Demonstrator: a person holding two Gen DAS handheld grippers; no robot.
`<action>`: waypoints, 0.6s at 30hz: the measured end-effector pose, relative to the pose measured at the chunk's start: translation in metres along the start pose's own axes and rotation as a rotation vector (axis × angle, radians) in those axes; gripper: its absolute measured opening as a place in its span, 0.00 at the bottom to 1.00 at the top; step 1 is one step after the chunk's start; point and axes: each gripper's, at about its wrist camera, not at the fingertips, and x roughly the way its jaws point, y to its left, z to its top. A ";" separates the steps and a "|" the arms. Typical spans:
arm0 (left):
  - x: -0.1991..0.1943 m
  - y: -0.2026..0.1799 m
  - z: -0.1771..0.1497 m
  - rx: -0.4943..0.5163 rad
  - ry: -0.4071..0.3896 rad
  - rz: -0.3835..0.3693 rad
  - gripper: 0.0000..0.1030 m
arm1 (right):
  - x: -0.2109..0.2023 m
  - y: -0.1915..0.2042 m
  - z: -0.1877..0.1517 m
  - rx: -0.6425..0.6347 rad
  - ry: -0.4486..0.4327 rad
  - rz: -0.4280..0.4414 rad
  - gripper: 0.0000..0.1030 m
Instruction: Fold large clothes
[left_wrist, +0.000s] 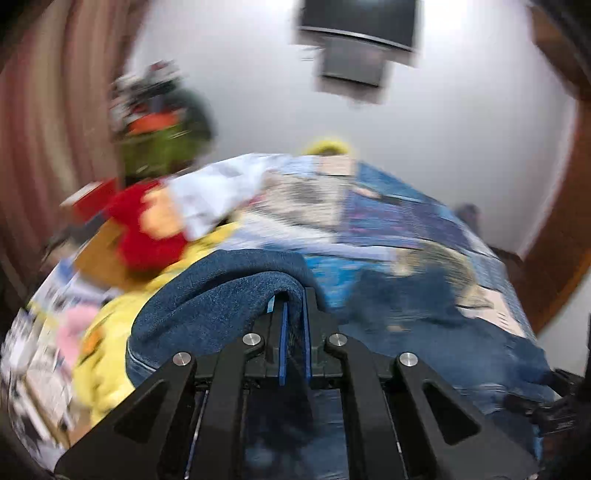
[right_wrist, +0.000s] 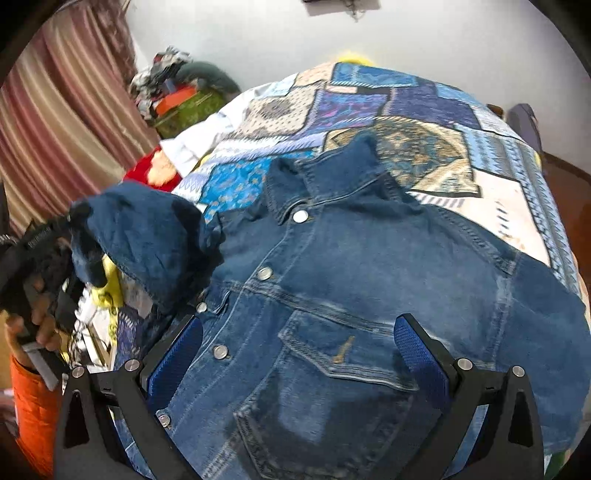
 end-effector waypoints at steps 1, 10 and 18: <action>0.006 -0.024 0.001 0.043 0.019 -0.045 0.05 | -0.006 -0.007 -0.001 0.008 -0.010 -0.012 1.00; 0.090 -0.151 -0.091 0.303 0.386 -0.243 0.06 | -0.034 -0.053 -0.013 0.056 -0.016 -0.099 1.00; 0.053 -0.111 -0.096 0.228 0.385 -0.310 0.48 | -0.029 -0.042 -0.011 -0.011 0.003 -0.134 1.00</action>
